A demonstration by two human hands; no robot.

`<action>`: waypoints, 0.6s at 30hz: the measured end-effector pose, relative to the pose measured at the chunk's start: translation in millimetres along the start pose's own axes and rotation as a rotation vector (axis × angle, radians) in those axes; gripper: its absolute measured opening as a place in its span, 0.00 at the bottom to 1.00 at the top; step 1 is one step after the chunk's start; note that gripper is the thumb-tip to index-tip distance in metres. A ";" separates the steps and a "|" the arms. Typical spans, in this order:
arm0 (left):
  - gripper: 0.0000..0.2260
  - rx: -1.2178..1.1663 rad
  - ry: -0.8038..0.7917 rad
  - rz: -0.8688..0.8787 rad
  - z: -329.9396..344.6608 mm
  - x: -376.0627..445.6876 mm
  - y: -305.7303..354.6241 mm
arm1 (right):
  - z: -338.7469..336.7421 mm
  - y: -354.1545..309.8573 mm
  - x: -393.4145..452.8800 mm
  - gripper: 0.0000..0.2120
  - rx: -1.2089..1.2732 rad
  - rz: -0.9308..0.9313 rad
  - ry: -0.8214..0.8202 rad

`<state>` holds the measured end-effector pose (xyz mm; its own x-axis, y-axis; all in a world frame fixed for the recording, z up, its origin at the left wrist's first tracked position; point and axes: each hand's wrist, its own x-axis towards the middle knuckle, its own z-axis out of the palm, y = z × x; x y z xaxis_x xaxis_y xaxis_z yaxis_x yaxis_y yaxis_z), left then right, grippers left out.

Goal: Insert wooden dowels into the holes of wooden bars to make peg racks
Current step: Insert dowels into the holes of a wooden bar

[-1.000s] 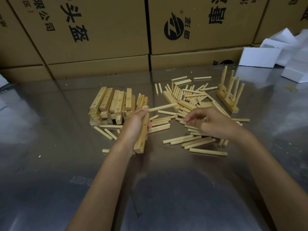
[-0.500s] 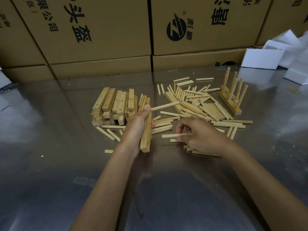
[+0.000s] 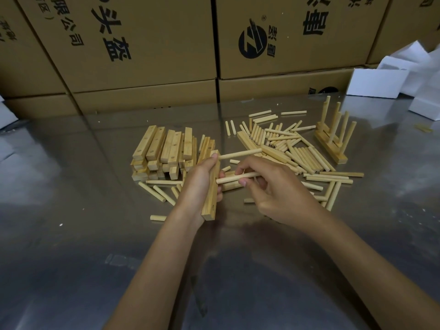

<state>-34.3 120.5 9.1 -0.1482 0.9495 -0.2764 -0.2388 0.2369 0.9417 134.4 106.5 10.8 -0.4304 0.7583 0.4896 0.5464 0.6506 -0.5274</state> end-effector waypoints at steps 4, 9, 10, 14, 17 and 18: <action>0.12 0.032 0.021 0.006 2.2 -0.2 -1.5 | 1.9 -2.6 0.0 0.05 -0.010 -0.005 0.027; 0.11 0.042 -0.002 0.020 1.6 3.4 -2.8 | 3.5 -2.4 -0.6 0.04 0.008 0.016 0.048; 0.12 0.044 -0.008 0.020 1.5 4.5 -3.3 | 4.4 -1.7 -0.8 0.04 0.016 0.022 0.052; 0.13 0.012 -0.057 0.014 1.0 8.3 -5.6 | 6.1 1.7 -1.6 0.04 0.076 0.057 0.055; 0.14 0.014 -0.081 0.035 0.1 10.8 -7.3 | 8.0 2.7 -2.5 0.04 0.130 0.088 0.062; 0.14 0.015 -0.084 0.049 0.4 11.6 -8.3 | 8.9 2.7 -3.0 0.04 0.138 0.099 0.069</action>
<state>-33.7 129.6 -1.9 -0.0778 0.9738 -0.2135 -0.2191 0.1922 0.9566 130.8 106.3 1.7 -0.3261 0.8176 0.4746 0.4776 0.5757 -0.6637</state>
